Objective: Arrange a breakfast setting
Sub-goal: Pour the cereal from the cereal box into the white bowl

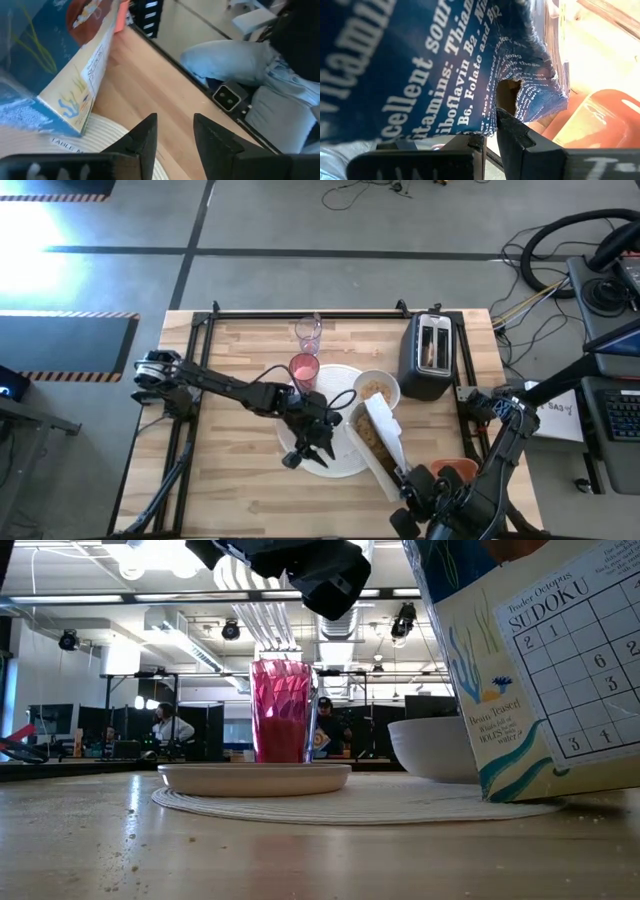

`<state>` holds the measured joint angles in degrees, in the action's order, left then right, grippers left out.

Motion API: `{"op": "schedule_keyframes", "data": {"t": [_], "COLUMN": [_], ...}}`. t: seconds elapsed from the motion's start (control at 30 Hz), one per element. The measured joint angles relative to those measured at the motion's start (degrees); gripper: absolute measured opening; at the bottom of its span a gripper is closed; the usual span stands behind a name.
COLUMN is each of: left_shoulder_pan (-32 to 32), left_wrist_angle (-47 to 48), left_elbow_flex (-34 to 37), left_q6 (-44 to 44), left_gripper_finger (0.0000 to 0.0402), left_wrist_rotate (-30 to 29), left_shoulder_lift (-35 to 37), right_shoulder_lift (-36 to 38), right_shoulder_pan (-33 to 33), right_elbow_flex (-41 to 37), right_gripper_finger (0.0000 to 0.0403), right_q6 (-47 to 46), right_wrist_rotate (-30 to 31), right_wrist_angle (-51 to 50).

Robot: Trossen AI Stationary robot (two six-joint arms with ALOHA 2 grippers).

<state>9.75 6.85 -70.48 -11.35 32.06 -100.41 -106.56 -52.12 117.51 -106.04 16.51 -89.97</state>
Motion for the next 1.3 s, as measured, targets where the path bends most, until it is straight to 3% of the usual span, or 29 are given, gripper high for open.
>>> {"op": "schedule_keyframes", "data": {"t": [0.3, 0.7, 1.3], "left_shoulder_pan": [-2.81, -5.83, -6.55], "left_wrist_angle": [0.49, 2.0, -5.59], "left_elbow_flex": [-0.05, -3.77, -4.85], "left_q6": [-4.28, -9.89, -10.74], "left_gripper_finger": [0.016, 0.0191, 0.0251], "left_wrist_rotate": [2.74, -14.95, -14.13], "left_shoulder_lift": [1.55, 1.7, 1.7], "right_shoulder_lift": [0.0, 0.0, -0.02], "right_shoulder_pan": [0.0, -0.02, -0.02], "right_elbow_flex": [0.0, 0.0, 0.0], "right_gripper_finger": [0.0024, 0.0024, 0.0024], "right_q6": [-0.6, -1.37, 1.65], "right_wrist_rotate": [0.0, -0.01, -0.22], "right_wrist_angle": [-0.06, 0.14, 0.27]}}
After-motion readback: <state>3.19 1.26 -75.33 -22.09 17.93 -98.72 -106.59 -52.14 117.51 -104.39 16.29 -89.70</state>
